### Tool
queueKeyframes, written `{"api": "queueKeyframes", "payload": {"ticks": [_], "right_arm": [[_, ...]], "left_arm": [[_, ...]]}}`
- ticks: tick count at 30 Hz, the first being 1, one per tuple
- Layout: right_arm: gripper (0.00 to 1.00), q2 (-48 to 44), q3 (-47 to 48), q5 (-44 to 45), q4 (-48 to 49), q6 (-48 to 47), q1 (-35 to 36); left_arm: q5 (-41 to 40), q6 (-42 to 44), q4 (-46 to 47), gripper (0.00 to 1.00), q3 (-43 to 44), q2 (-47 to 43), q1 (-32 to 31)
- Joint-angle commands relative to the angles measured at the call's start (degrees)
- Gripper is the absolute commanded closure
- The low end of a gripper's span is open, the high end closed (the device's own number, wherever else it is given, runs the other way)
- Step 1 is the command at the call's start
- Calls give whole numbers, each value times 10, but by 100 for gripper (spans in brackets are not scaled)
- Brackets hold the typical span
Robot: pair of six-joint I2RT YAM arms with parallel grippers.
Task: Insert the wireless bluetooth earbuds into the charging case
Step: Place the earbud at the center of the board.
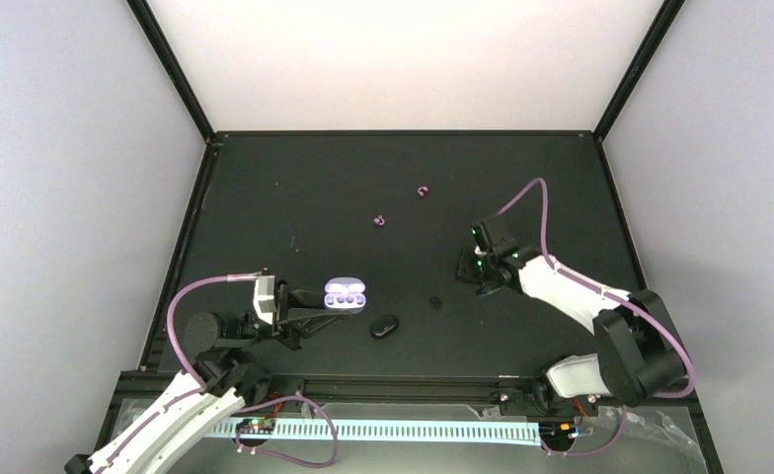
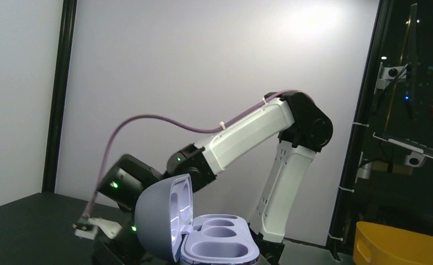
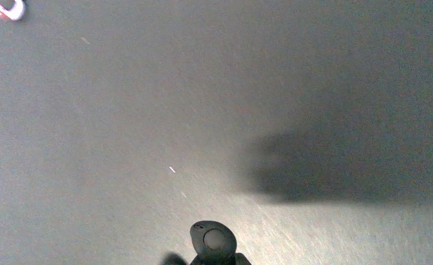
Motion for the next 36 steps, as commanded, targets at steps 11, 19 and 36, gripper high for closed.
{"api": "queueKeyframes", "payload": {"ticks": [11, 19, 36], "right_arm": [[86, -92, -157, -15, 174, 261, 1], [76, -110, -144, -4, 134, 211, 3], [57, -36, -7, 6, -3, -131, 31]], "left_arm": [[-5, 14, -16, 98, 13, 12, -4], [-7, 19, -29, 98, 16, 9, -3], [-9, 27, -22, 98, 16, 36, -4]]}}
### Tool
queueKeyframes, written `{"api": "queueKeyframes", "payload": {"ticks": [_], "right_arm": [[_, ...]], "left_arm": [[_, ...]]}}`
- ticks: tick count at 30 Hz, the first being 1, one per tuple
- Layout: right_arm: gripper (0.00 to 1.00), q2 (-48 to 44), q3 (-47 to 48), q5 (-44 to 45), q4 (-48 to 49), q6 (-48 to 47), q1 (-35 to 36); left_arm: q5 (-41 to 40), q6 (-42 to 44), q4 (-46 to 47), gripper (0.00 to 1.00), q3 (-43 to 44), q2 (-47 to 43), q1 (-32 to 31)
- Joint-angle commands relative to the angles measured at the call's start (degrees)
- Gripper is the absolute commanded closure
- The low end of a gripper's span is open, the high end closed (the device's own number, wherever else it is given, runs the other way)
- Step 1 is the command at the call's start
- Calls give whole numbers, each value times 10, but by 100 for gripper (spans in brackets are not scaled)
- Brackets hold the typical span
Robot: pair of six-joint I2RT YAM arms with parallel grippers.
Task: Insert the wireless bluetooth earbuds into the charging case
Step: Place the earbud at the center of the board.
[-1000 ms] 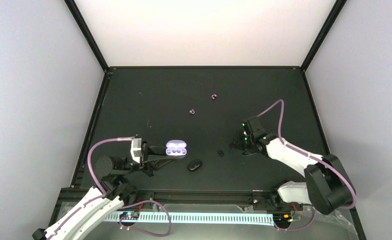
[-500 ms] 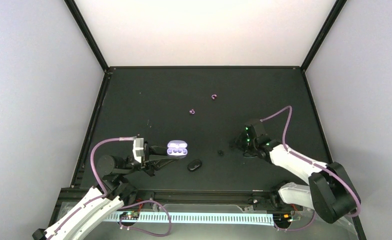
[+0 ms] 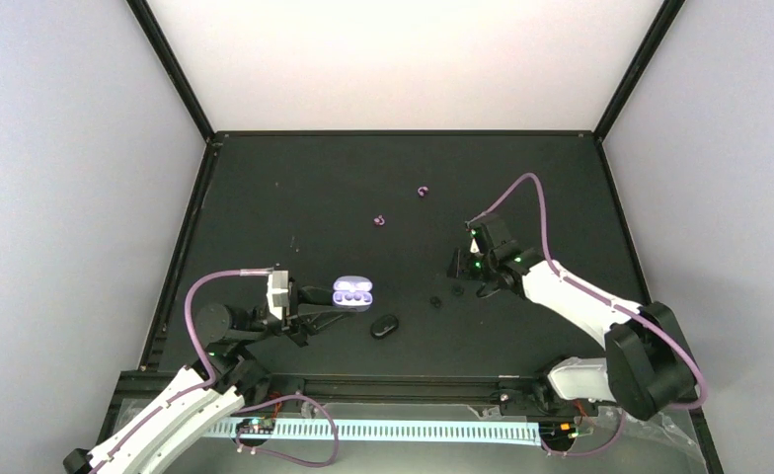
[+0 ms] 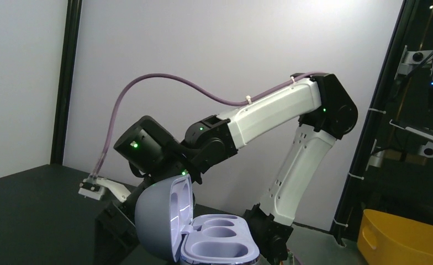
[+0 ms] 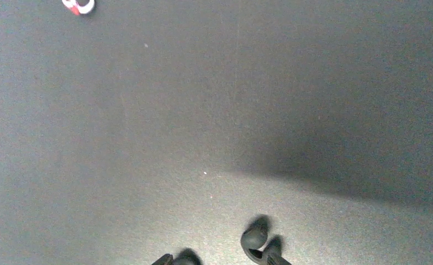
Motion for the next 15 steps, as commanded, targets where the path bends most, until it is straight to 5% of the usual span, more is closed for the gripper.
{"api": "queueKeyframes", "payload": {"ticks": [1, 15], "right_arm": [[57, 33, 25, 0, -30, -77, 14], [62, 113, 37, -7, -13, -97, 30]], "left_arm": [[-7, 11, 4, 99, 16, 4, -2], [-10, 13, 2, 98, 16, 13, -2]]}}
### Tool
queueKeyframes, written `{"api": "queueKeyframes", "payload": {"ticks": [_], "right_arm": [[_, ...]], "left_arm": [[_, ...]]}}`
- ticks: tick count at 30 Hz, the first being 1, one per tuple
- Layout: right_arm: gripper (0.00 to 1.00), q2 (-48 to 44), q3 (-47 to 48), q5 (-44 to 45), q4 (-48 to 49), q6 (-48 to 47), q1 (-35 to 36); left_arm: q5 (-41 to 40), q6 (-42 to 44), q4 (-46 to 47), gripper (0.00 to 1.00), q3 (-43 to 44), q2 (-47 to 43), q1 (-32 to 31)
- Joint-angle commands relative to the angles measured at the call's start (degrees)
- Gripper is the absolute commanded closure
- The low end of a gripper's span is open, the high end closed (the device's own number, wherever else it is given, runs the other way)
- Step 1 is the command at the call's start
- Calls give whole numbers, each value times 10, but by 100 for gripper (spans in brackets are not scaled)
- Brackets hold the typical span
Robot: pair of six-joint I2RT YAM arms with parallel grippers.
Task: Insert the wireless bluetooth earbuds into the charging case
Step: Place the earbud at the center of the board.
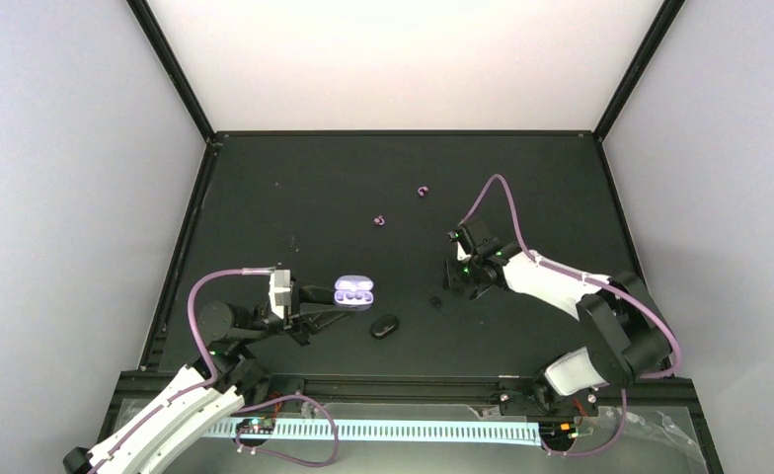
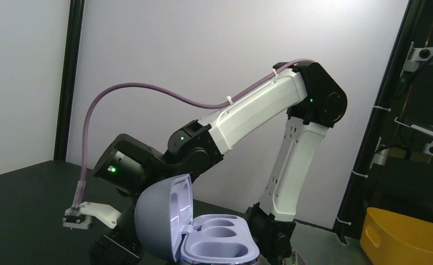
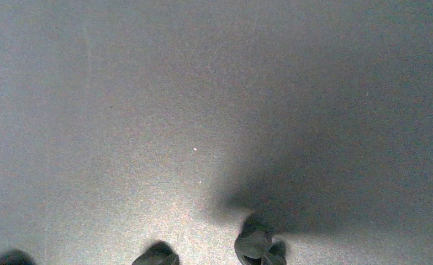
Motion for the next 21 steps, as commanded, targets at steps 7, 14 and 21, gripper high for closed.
{"api": "queueKeyframes", "payload": {"ticks": [7, 14, 21], "right_arm": [[65, 29, 9, 9, 16, -14, 3], [67, 36, 7, 27, 8, -17, 3], [76, 24, -1, 58, 6, -14, 2]], "left_arm": [[-9, 10, 3, 99, 16, 7, -2], [-10, 10, 4, 98, 15, 11, -3], [-11, 9, 6, 99, 14, 13, -2]]}}
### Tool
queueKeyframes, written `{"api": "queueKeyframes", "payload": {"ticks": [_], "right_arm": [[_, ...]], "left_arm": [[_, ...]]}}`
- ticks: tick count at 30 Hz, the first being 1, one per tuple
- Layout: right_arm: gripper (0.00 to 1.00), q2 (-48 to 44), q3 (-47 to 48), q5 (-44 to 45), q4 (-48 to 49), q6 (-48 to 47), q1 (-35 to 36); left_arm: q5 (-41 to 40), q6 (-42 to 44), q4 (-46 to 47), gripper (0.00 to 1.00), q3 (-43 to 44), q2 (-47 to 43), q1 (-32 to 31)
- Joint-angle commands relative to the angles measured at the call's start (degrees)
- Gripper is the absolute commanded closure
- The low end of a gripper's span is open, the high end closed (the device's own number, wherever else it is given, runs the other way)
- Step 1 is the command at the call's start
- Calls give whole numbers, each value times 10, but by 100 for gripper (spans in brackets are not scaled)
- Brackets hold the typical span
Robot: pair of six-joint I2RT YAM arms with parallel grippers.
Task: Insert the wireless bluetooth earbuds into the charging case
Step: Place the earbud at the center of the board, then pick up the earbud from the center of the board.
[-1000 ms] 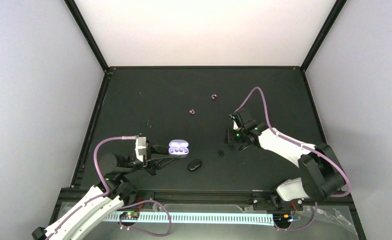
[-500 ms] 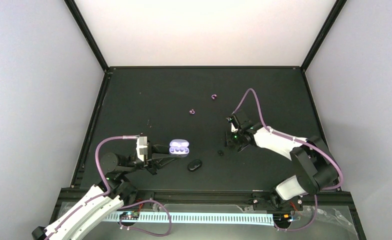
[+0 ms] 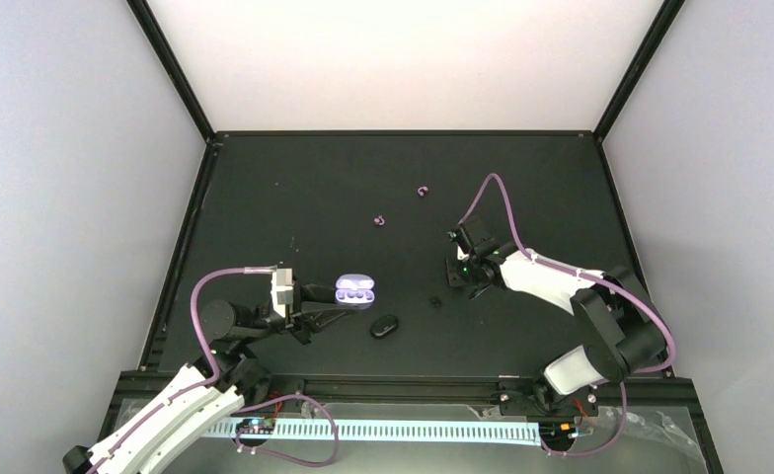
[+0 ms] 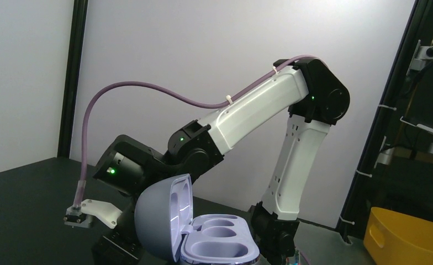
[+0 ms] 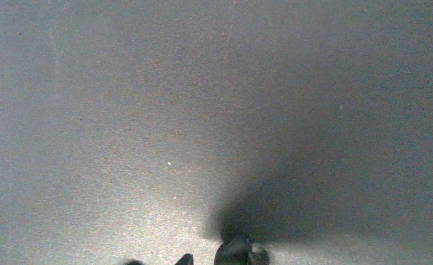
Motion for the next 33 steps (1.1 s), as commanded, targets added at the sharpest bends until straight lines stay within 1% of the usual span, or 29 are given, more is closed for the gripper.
{"api": "queueKeyframes", "payload": {"ticks": [1, 4, 14, 28, 33], "right_arm": [[77, 0, -3, 28, -5, -2, 2], [80, 0, -1, 36, -9, -4, 2], [80, 7, 1, 46, -14, -7, -1], [88, -4, 0, 68, -22, -6, -5], [86, -1, 5, 70, -25, -7, -7]], "left_arm": [[-7, 5, 6, 99, 14, 5, -2], [-7, 5, 7, 98, 14, 6, -2], [-7, 5, 7, 98, 13, 5, -3], [-7, 4, 7, 98, 13, 6, -2], [-7, 4, 8, 99, 12, 6, -2]]}}
